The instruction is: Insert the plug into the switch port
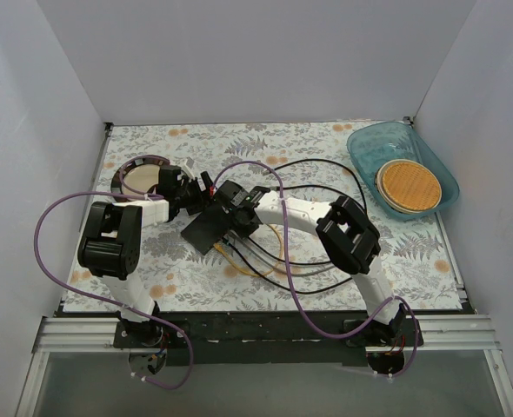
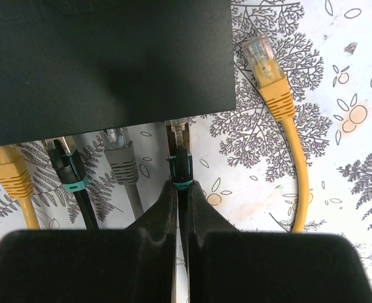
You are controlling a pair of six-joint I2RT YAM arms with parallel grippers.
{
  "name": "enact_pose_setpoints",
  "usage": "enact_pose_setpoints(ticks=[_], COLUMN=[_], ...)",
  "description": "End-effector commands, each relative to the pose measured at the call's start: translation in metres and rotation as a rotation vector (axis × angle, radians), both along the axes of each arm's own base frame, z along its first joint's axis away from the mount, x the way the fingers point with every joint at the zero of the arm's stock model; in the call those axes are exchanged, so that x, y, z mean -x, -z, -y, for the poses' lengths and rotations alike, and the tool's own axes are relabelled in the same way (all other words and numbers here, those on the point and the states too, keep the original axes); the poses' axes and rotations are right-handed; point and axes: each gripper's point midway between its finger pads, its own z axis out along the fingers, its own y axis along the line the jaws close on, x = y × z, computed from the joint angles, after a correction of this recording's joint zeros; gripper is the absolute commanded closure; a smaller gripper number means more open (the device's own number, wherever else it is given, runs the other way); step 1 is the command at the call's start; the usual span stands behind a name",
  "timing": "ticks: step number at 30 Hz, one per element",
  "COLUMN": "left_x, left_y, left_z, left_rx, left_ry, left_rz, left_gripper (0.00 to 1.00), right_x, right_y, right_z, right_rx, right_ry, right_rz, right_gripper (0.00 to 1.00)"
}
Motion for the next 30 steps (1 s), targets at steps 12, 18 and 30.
enact_pose_setpoints(ticks=[12, 18, 30], left_x=[0.010, 0.019, 0.030], left_y=[0.003, 0.013, 0.025], left_z=[0.004, 0.006, 0.008], left_rx=[0.029, 0.032, 0.041], left_ry=[0.015, 0.050, 0.079], left_rz=[-0.031, -0.049, -0.079], left_gripper=[0.25, 0.29, 0.36], right_x=[-0.004, -0.014, -0.040], right_y=[0.004, -0.005, -0.024], right_z=[-0.015, -0.031, -0.034], right_rx=[-0.031, -0.063, -0.077], right_ry=[-0.011, -0.014, 0.012], right_rz=[-0.027, -0.013, 0.091], right_gripper=[0.99, 0.99, 0.99])
